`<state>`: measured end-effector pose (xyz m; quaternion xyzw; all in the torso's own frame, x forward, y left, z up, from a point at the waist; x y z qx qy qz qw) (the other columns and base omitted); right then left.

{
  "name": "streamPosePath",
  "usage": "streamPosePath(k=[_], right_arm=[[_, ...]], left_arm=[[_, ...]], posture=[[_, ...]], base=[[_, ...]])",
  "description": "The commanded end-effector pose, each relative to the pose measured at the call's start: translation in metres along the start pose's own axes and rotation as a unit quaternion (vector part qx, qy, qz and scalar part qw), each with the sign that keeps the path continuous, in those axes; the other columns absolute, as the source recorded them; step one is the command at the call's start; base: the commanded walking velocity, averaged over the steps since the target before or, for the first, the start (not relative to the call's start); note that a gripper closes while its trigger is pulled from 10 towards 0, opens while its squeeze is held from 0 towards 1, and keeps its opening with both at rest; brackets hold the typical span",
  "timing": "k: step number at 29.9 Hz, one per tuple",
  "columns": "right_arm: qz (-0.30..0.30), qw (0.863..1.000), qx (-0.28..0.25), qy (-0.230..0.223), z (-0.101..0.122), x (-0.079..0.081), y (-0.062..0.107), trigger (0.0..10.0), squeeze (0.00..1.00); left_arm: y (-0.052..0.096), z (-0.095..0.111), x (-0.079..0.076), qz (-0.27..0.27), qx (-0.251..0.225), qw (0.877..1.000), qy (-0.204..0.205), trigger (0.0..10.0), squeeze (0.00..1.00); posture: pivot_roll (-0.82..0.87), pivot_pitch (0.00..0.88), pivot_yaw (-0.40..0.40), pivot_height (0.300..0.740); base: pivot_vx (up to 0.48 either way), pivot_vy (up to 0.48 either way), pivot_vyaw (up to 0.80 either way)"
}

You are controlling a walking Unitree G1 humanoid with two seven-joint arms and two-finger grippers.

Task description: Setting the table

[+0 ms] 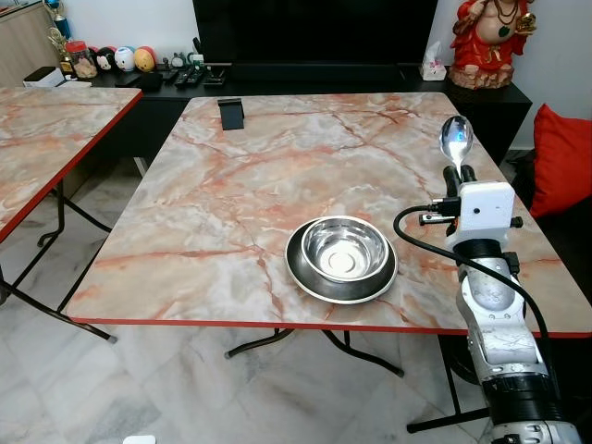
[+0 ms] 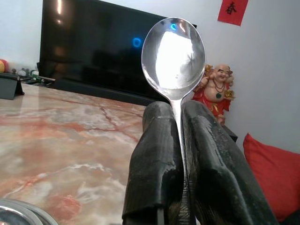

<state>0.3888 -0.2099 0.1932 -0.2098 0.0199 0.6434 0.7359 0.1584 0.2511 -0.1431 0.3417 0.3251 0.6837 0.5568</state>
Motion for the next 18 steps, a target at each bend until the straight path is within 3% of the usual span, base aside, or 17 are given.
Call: streamPosePath(k=[1,18], right_arm=[[0.004,1.0,-0.014,-0.005,0.0085,0.0025,-0.0046,10.0,0.0],[0.006,1.0,-0.013,-0.01,0.0084,0.0065,-0.0054,10.0,0.0]], left_arm=[[0.0026,-0.0101,0.0105,0.009,0.019,1.0,0.004,10.0,0.0],[0.0031,-0.013,0.0091,0.006,0.024,1.0,-0.001,10.0,0.0]], posture=[[-0.07,0.0,0.036,0.732],[-0.08,0.0,0.041,0.732]], base=[[0.0,0.285,0.0],[0.0,0.0,0.0]])
Point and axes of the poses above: a point about 5 cm out from each wrist's last joint towards the gripper, its own y axis pointing back from the gripper into the wrist, its own z axis along the axis of the wrist's last joint, x = y × z, the point moved 6 cm from there along -y, pointing out of the wrist towards the gripper, and after that the axes turned 2 degrees about y, right-handed, at the moved point
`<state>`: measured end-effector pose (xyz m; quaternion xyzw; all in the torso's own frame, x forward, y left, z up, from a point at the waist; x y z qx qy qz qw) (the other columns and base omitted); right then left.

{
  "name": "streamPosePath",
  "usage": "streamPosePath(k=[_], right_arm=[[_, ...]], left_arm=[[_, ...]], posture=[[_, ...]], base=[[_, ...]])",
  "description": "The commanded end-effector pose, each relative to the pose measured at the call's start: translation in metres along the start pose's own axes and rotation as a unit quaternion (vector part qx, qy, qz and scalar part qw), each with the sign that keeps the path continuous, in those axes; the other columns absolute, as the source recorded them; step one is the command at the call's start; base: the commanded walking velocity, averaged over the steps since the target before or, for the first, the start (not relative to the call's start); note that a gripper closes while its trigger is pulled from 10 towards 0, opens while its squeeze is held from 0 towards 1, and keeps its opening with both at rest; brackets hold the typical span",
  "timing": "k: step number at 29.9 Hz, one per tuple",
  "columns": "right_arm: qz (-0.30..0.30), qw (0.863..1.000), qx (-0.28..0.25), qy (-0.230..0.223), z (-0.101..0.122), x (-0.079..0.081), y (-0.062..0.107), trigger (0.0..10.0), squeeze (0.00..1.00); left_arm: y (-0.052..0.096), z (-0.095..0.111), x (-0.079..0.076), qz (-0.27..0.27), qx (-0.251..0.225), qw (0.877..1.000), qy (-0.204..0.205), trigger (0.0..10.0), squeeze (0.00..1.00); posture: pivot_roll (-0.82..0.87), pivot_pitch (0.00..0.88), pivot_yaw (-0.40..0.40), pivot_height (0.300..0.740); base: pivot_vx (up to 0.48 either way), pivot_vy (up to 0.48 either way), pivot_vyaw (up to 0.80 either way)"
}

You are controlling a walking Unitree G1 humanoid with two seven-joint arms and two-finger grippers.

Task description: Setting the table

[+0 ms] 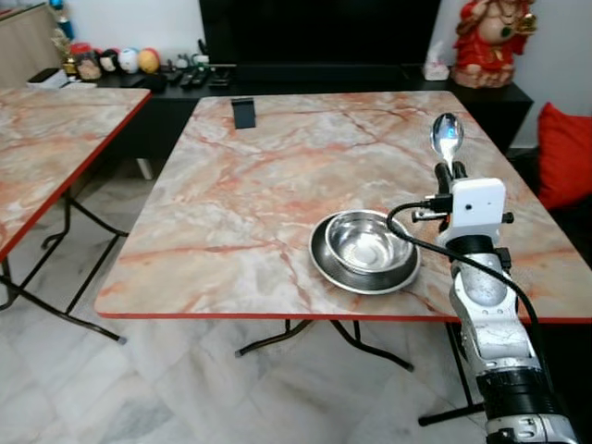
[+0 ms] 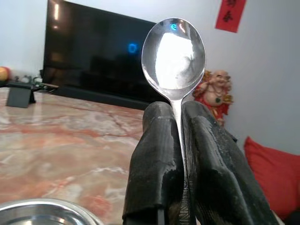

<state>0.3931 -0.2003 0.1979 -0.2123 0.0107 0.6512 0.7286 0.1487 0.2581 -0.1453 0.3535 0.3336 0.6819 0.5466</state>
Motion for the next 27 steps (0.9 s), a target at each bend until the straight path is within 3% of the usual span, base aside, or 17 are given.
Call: streamPosePath(k=[1,2,5,8,27], right_arm=[[-0.003,1.0,-0.004,-0.004,0.002,-0.002,-0.001,10.0,0.0],[-0.003,1.0,-0.004,-0.004,0.002,-0.002,-0.001,10.0,0.0],[-0.003,1.0,-0.004,-0.004,0.002,-0.002,-0.001,10.0,0.0],[-0.004,1.0,-0.005,-0.004,0.002,-0.002,-0.001,10.0,0.0],[-0.003,1.0,-0.002,-0.018,0.002,0.002,-0.001,10.0,0.0]], left_arm=[[0.001,-0.004,0.001,-0.001,0.007,1.0,0.0,10.0,0.0],[0.001,-0.004,0.001,-0.001,0.007,1.0,-0.001,10.0,0.0],[-0.004,0.03,-0.02,-0.021,-0.055,0.998,-0.007,10.0,0.0],[-0.005,0.037,-0.024,-0.025,-0.068,0.997,-0.008,10.0,0.0],[0.001,-0.002,-0.004,-0.009,-0.002,1.0,-0.002,10.0,0.0]], posture=[[-0.08,0.0,0.041,0.732],[-0.07,0.0,0.039,0.732],[-0.08,0.0,0.041,0.732],[-0.07,0.0,0.041,0.732],[-0.07,0.0,0.042,0.732]], base=[[0.0,0.0,0.0],[0.0,0.0,0.0],[0.0,0.0,0.0],[0.0,0.0,0.0],[0.013,0.0,0.0]])
Point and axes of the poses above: a point about 5 cm out from each wrist's last joint towards the gripper, its own y axis pointing back from the gripper into the wrist, its own z axis along the axis of the wrist's last joint, x = y × z, the point moved 6 cm from there along -y, pointing out of the wrist towards the gripper, and after that the axes turned 2 degrees about y, right-handed, at the moved point
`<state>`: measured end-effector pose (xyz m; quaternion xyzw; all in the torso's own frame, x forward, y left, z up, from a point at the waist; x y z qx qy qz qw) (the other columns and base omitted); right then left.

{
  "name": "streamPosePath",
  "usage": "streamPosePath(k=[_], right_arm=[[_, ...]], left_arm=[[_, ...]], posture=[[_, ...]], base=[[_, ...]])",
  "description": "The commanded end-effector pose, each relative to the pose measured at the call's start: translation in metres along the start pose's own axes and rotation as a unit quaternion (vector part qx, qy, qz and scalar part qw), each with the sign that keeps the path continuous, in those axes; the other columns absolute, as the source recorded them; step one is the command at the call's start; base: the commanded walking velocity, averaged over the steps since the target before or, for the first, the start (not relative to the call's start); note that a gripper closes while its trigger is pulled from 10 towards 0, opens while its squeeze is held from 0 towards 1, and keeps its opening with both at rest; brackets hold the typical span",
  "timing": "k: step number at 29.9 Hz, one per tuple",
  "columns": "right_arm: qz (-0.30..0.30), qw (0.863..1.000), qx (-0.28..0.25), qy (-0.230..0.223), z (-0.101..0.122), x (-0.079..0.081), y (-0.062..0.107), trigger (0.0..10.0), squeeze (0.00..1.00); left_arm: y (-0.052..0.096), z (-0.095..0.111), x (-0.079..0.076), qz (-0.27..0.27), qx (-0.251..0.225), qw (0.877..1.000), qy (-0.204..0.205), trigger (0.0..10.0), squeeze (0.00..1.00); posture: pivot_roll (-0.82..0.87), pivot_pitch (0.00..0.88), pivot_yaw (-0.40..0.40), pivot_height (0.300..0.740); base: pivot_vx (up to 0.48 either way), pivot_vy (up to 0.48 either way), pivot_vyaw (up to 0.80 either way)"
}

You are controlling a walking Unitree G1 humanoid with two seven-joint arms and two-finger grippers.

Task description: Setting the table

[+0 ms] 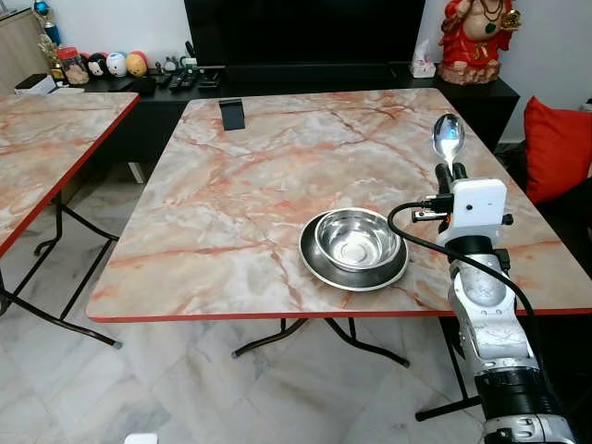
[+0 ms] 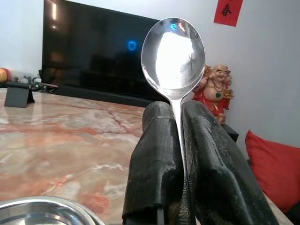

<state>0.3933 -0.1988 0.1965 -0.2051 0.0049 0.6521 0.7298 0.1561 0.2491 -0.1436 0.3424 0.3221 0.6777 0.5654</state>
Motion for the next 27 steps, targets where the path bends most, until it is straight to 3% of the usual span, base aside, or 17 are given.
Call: streamPosePath(k=[1,12,14,18,24,26,27], right_arm=[[-0.002,1.0,-0.004,-0.009,0.003,0.001,-0.001,10.0,0.0],[-0.006,1.0,-0.004,-0.007,0.003,-0.002,-0.002,10.0,0.0],[-0.005,1.0,-0.004,-0.007,0.002,-0.002,-0.002,10.0,0.0],[-0.004,1.0,-0.003,-0.008,0.002,-0.001,-0.002,10.0,0.0],[-0.003,1.0,-0.004,-0.008,0.003,0.0,-0.002,10.0,0.0],[-0.005,1.0,-0.002,-0.006,0.002,-0.001,-0.003,10.0,0.0],[-0.005,1.0,-0.002,-0.006,0.002,-0.001,-0.003,10.0,0.0]], left_arm=[[0.002,-0.009,0.005,0.006,0.019,1.0,0.005,10.0,0.0],[0.003,-0.016,0.009,0.016,0.032,0.999,0.018,10.0,0.0],[-0.001,-0.001,0.001,0.007,0.007,1.0,0.015,10.0,0.0],[-0.006,0.052,-0.026,-0.017,-0.088,0.996,0.007,10.0,0.0],[-0.006,0.047,-0.022,-0.016,-0.083,0.996,0.007,10.0,0.0],[-0.005,0.026,-0.011,-0.007,-0.042,0.999,0.01,10.0,0.0],[-0.005,0.026,-0.011,-0.007,-0.042,0.999,0.01,10.0,0.0]], posture=[[-0.07,0.0,0.042,0.732],[-0.07,0.0,0.043,0.732],[-0.07,0.0,0.039,0.732],[-0.07,0.0,0.039,0.732],[-0.07,0.0,0.038,0.732],[-0.07,0.0,0.038,0.732],[-0.07,0.0,0.038,0.732]], base=[[0.247,0.0,0.0],[0.253,0.0,0.0],[0.259,0.0,0.0],[0.261,0.0,0.0],[0.262,0.0,0.0],[0.0,0.0,0.0],[0.0,0.0,0.0]])
Point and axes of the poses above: a point about 5 cm out from each wrist's last joint towards the gripper, its own y axis pointing back from the gripper into the wrist, its own z axis along the axis of the wrist's last joint, x = y × z, the point moved 6 cm from there along -y, pointing out of the wrist towards the gripper, and after that the axes turned 2 degrees about y, right-handed, at the moved point
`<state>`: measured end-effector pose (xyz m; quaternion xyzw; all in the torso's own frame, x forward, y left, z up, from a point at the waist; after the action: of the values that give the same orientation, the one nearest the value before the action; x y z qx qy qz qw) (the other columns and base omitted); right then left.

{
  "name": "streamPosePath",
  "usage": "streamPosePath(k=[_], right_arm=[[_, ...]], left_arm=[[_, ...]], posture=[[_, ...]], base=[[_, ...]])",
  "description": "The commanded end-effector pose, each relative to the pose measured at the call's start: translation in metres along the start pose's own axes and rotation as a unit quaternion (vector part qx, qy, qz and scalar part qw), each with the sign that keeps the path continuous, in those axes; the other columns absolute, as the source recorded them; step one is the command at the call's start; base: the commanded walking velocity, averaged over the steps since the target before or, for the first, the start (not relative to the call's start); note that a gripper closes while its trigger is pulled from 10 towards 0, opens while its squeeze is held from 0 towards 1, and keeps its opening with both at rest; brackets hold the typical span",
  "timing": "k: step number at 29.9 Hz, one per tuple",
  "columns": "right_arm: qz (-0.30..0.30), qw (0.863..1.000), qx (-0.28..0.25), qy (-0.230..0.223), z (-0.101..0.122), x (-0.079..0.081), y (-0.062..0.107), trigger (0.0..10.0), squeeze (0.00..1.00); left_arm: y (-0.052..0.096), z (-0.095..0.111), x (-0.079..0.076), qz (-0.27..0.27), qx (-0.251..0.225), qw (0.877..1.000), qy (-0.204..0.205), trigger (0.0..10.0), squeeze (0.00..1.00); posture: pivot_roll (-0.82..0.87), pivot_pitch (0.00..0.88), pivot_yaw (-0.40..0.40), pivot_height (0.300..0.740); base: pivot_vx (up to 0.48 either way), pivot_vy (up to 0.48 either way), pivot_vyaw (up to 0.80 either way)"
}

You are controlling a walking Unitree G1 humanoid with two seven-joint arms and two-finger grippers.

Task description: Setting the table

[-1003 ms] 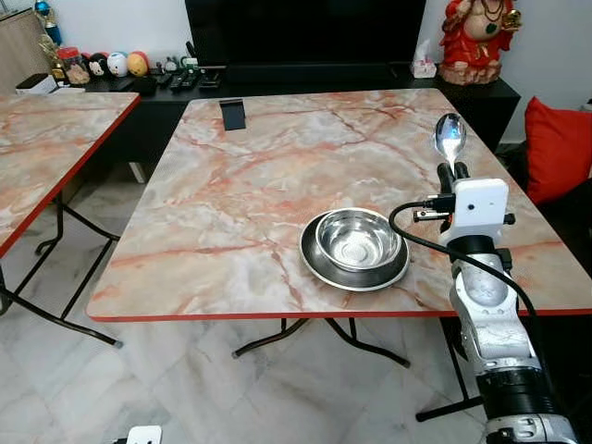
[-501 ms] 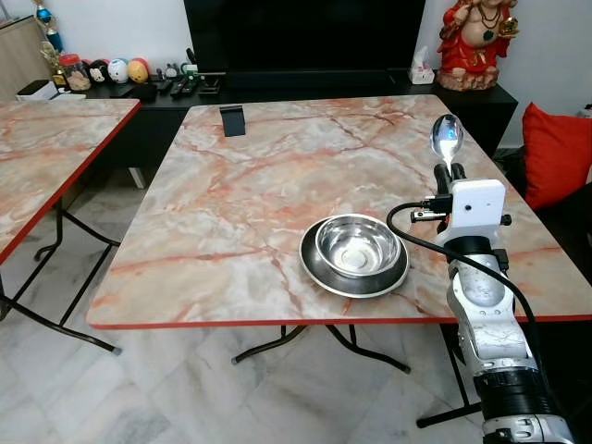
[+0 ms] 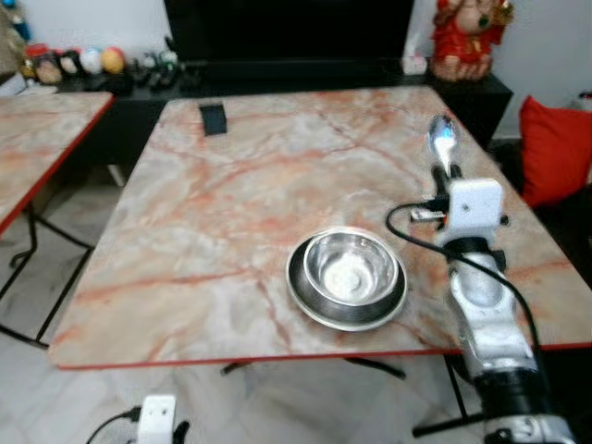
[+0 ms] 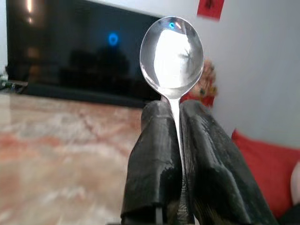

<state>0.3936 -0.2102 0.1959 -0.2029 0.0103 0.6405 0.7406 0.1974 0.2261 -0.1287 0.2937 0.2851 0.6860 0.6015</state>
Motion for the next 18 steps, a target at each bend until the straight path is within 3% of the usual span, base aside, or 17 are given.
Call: streamPosePath(k=[1,5,13,14,18], right_arm=[[0.008,1.0,-0.008,-0.009,0.006,0.008,-0.002,10.0,0.0],[-0.001,1.0,0.019,0.001,-0.003,0.002,-0.003,10.0,0.0],[-0.025,0.99,0.137,-0.005,-0.048,-0.021,0.001,10.0,0.0],[-0.005,0.984,0.179,-0.019,-0.064,-0.019,0.005,10.0,0.0],[0.024,0.977,0.209,-0.012,-0.077,-0.016,0.011,10.0,0.0]], left_arm=[[0.007,-0.023,0.02,0.02,0.041,0.999,0.005,10.0,0.0],[0.011,-0.036,0.025,0.028,0.065,0.997,0.004,10.0,0.0],[0.014,-0.045,0.027,0.028,0.084,0.996,0.002,10.0,0.0],[0.015,-0.048,0.027,0.028,0.091,0.995,0.0,10.0,0.0],[0.016,-0.051,0.027,0.028,0.096,0.995,-0.001,10.0,0.0]], posture=[[-0.07,0.0,0.039,0.732],[-0.08,0.0,0.042,0.732],[-0.09,0.0,0.042,0.732],[-0.1,0.0,0.044,0.732],[-0.1,0.0,0.041,0.732]], base=[[0.0,0.0,0.0],[0.0,0.0,0.0],[0.0,0.0,0.0],[0.0,0.0,0.0],[0.0,0.0,0.0]])
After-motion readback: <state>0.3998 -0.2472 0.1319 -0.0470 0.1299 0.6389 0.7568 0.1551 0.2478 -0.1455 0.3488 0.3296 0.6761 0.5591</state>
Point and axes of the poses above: a point about 5 cm out from each wrist's last joint towards the gripper, its own y axis pointing back from the gripper into the wrist, its own z axis along the axis of the wrist's last joint, x = y × z, the point moved 6 cm from there along -y, pointing out of the wrist towards the gripper, and after that the axes turned 2 degrees about y, right-handed, at the moved point
